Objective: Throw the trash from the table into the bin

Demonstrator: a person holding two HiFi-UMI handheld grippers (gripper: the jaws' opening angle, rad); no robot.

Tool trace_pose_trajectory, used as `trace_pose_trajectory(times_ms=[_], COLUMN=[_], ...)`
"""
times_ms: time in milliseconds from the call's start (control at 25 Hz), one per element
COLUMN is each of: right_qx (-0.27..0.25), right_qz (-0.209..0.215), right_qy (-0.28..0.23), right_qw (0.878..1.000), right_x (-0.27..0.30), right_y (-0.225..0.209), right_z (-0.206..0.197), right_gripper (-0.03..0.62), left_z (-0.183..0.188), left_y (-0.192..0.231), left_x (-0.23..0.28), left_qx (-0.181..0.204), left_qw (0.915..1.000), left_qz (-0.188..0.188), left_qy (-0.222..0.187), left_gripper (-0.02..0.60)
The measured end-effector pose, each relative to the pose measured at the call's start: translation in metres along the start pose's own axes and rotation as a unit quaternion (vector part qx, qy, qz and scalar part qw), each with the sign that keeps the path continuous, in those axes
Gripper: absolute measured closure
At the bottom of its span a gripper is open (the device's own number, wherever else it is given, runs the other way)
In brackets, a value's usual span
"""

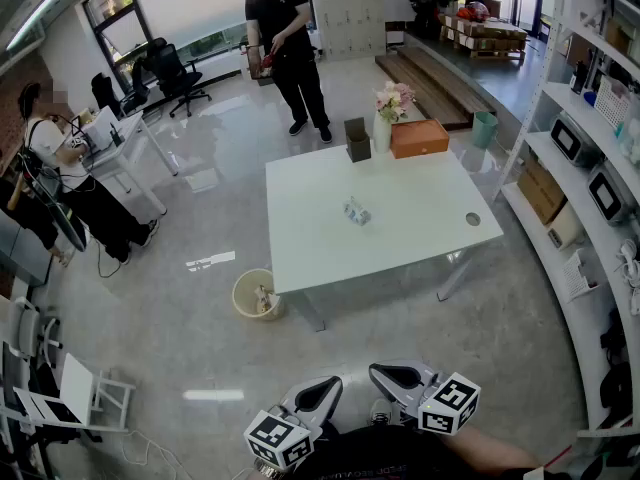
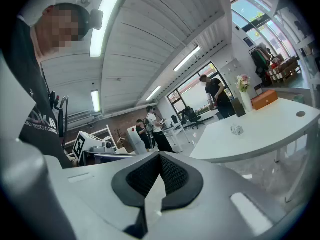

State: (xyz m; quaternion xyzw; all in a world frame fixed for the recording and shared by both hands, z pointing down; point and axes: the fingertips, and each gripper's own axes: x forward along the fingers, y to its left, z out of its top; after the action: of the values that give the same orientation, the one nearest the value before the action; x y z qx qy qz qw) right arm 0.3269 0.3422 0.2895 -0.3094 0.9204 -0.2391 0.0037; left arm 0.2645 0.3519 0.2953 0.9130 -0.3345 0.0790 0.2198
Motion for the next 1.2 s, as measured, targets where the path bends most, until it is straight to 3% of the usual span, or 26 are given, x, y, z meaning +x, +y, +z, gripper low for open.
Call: trace_pose_trajectory(times_ms=[1200], right_qx=[0.011], right_qz=[0.017], right_qy=[-0.006], right_qw=[1.0], right_x=[0.014], right_y=[0.018], right_z=[0.001], right_gripper=[0.595], left_z=[0.0], left_y=[0.01], left_x=[-0.019], left_qx=[-0.01], left_qw=[0.9999], left_qz=[0.006], left_qy=[0.0], left_gripper=[0.574])
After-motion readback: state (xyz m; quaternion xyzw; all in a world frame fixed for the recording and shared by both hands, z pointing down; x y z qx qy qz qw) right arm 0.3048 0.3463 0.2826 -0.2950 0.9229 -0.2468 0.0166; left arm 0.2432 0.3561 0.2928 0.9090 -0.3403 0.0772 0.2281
